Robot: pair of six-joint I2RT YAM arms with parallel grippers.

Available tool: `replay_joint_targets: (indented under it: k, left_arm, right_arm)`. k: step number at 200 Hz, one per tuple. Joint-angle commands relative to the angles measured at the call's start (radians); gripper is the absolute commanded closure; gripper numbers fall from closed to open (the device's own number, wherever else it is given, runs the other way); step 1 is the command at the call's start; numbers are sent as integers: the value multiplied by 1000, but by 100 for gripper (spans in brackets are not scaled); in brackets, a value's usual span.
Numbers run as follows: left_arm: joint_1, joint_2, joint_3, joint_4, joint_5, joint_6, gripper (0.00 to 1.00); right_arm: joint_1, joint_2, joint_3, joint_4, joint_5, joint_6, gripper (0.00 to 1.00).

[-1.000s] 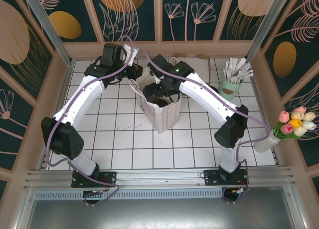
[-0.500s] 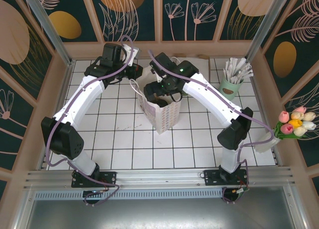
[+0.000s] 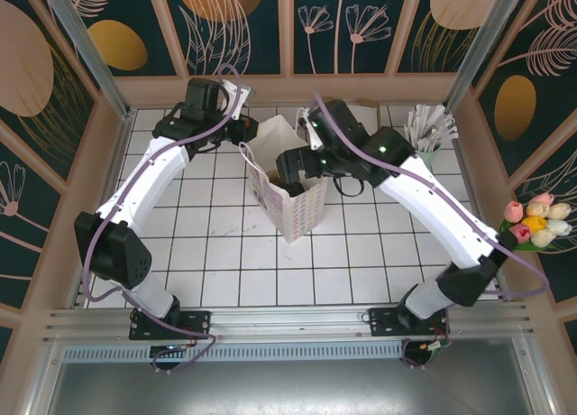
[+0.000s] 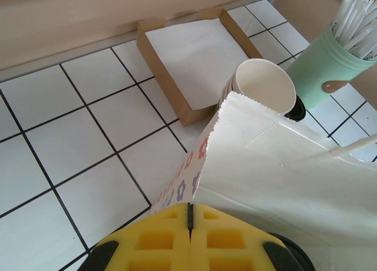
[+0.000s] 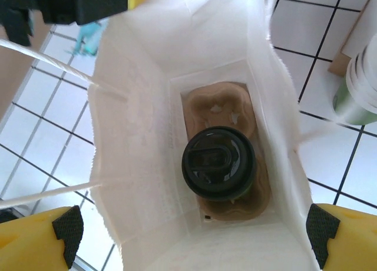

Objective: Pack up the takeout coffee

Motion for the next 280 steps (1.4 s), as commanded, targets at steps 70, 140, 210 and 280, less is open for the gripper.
replay_joint_targets:
  k: [70, 140, 210, 280]
  left_arm:
    - [1, -24, 4, 25, -14, -50, 100]
    - [1, -24, 14, 16, -3, -95, 100]
    - [0, -72, -5, -51, -69, -267, 100]
    - [0, -244, -207, 44, -122, -552, 100]
  right_arm:
    - [-23, -307, -385, 225, 143, 338, 1]
    - [-30, -303, -544, 315, 89, 476, 18]
    - [-33, -135, -350, 179, 79, 365, 60]
    - [-139, 3, -169, 171, -5, 147, 84]
